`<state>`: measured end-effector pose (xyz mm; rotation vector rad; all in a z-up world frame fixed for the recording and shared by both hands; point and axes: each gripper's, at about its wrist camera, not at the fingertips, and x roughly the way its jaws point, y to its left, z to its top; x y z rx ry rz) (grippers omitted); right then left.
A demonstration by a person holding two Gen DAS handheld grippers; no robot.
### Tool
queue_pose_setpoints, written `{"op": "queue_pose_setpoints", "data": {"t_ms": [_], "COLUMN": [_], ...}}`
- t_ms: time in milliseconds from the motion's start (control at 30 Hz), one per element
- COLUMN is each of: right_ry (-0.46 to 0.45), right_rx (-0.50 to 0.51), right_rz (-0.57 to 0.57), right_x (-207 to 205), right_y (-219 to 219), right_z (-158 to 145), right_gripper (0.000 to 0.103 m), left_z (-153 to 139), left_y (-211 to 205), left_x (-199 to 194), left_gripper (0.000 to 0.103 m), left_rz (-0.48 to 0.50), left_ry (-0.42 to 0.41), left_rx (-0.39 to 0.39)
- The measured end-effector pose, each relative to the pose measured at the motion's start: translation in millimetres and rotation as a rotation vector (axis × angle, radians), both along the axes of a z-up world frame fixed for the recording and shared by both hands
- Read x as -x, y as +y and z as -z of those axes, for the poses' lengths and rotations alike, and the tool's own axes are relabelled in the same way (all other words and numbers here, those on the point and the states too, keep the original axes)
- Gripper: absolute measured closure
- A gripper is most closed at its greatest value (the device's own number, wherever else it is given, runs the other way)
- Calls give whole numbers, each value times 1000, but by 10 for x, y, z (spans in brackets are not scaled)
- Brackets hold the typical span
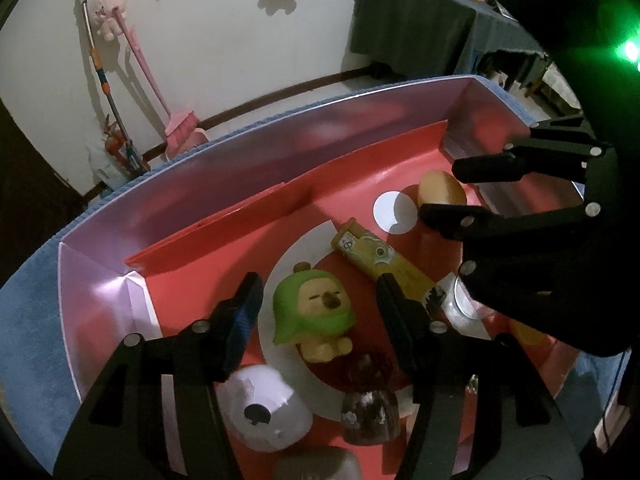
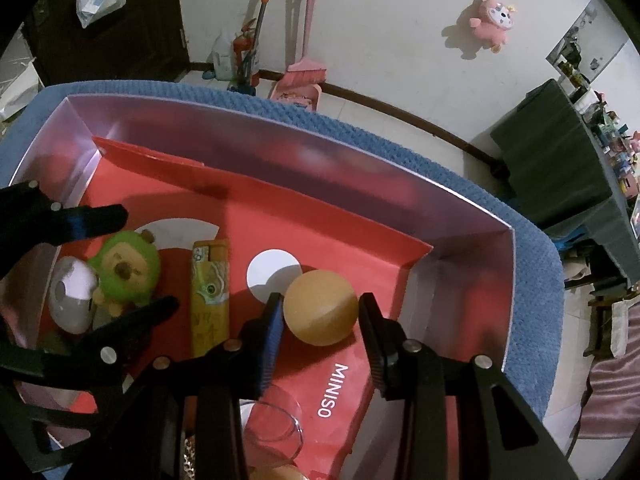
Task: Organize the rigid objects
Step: 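Carry the figurine and sponge into the pink box and release both, then withdraw both grippers up out of the box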
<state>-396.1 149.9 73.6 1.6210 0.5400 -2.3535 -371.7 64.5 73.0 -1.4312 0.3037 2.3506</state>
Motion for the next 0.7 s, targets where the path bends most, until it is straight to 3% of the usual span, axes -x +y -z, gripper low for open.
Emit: {"op": "queue_pose_setpoints", "data": {"t_ms": [333, 433, 533, 700], "right_ry": [54, 80, 130, 191], "right_rx": [26, 49, 76, 136], "right_rz": [15, 25, 32, 48], "right_x": [-177, -262, -394, -683], "right_y": [64, 98, 132, 235], "right_z": [-293, -436, -605, -803], "right_gripper": [52, 44, 36, 26], "left_z": [-214, -351, -465, -634], "left_y": [-239, -313, -351, -439], "left_x": [-108, -248, -396, -690], "left_gripper": [38, 36, 27, 27], "left_rz": [-71, -97, -126, -165], "left_ry": [42, 93, 149, 238], "left_rx": [-67, -108, -128, -162]}}
